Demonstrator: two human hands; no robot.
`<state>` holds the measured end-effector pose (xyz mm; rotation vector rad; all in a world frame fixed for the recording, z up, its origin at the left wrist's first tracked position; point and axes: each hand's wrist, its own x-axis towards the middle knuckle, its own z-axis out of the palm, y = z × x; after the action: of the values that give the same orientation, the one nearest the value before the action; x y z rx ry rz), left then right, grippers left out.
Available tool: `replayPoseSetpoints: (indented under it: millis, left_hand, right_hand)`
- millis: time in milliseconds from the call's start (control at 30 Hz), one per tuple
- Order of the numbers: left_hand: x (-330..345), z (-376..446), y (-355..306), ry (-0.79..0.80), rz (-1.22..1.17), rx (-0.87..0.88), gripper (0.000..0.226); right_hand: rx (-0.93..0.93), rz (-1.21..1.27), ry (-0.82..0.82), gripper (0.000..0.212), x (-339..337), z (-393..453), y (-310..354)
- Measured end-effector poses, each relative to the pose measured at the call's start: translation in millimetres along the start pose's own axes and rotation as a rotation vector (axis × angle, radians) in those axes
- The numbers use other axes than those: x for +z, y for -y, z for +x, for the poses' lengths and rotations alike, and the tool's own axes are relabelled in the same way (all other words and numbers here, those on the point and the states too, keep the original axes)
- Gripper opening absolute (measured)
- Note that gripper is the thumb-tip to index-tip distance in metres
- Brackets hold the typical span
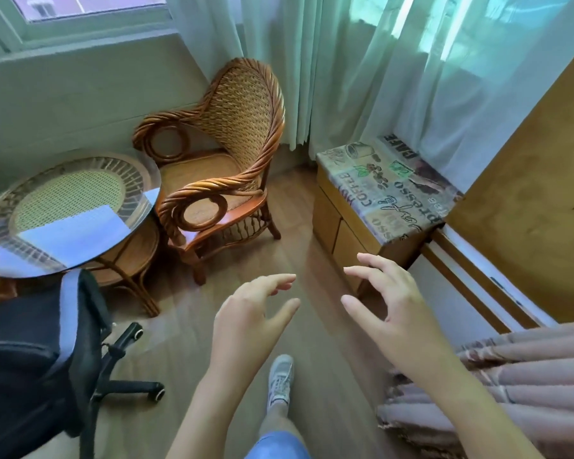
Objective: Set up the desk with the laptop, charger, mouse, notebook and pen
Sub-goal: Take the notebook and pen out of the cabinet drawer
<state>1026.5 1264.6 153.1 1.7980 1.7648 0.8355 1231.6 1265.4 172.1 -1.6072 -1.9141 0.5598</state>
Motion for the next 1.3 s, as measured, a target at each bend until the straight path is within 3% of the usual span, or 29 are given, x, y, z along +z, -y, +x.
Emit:
replayPoseSetpoints:
  millis: [367, 600, 933, 1133, 1300]
  left_hand:
    - [-6.3, 213.7, 31.7, 0.125, 0.082, 0.094, 0.035]
    - [34.3, 316.7, 34.6, 0.203, 0.1, 0.111, 0.045]
    - [182.0, 461.2, 53.8, 0.421, 0.237, 0.069, 0.068]
    - [297.3, 514.3, 93.7, 0.572, 0.188, -0.076, 0.069]
    - [391.9, 540.1, 139.8, 0.713, 0.227, -0.172, 0.097]
  right_hand:
    - [0.129, 0.025, -0.019, 0.033, 30.1, 176.1, -23.7]
    - [0.209, 0.034, -0.027, 0.033, 36.5, 259.3, -72.7]
    - [0.33, -0.082, 0.054, 0.039, 66.1, 384.1, -195.7]
    - [0.37, -0.34, 0.201, 0.056, 127.0, 428.3, -296.3]
    - [0.424, -0.476, 0.319, 0.063, 183.1, 448.3, -372.1]
